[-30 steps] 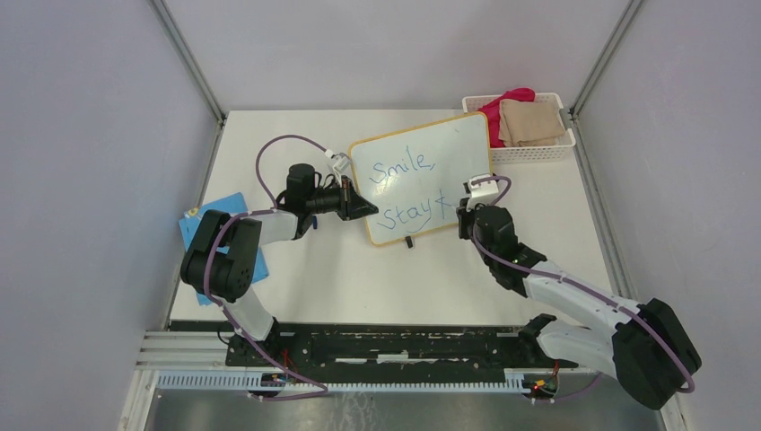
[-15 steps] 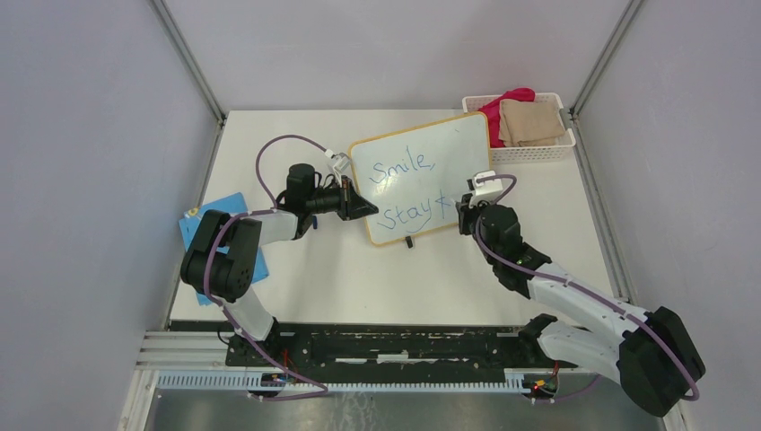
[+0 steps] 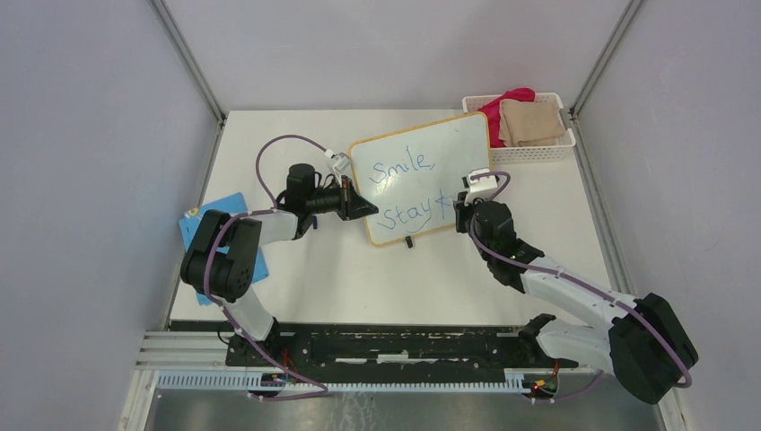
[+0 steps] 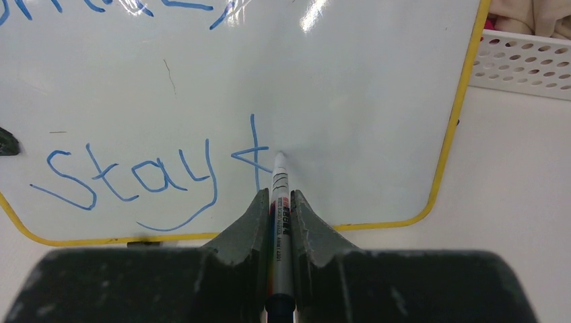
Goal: Write a sentence on the whiteboard
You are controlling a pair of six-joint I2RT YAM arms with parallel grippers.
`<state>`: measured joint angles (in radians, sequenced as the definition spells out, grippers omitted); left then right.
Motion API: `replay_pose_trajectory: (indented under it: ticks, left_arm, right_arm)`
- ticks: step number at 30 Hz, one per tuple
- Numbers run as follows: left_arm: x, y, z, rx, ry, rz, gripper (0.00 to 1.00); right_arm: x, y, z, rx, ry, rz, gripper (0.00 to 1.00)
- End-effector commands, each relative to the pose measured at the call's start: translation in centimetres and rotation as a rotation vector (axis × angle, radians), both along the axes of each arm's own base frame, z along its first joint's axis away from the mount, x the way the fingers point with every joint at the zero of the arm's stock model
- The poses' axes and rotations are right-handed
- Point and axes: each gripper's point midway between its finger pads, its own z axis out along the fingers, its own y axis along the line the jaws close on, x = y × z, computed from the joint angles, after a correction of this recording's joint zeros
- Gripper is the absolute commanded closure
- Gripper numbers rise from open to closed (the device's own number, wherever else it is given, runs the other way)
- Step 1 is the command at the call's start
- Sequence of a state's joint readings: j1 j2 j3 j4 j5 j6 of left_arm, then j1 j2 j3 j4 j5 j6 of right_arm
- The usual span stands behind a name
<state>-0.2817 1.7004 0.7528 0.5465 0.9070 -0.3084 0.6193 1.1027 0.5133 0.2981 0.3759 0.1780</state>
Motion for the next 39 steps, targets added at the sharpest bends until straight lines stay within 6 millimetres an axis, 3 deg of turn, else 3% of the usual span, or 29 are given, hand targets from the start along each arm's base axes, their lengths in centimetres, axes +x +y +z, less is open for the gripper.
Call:
replay_pose_trajectory:
  ticks: [1, 19, 29, 39]
  left_arm:
    - [0.3, 0.5, -1.6, 0.074, 0.013, 0.04, 0.98]
    - [0.3, 0.5, -1.6, 0.074, 0.015, 0.039, 0.98]
    - [0.3, 0.5, -1.6, 0.077, 0.013, 0.04, 0.98]
    - [0.3, 0.5, -1.6, 0.077, 0.012, 0.038, 0.98]
  right_arm:
    - [1.1, 0.1, 2.0, 0.036, -0.061, -0.024, 1.0]
    - [-1.6, -1.6, -2.9, 0.003, 0.026, -0.031, 1.0]
    - [-0.3, -1.3, 2.5, 0.056, -0.084, -0.051, 1.0]
    - [1.2, -1.0, 3.1, 0.048, -0.087, -0.064, 1.0]
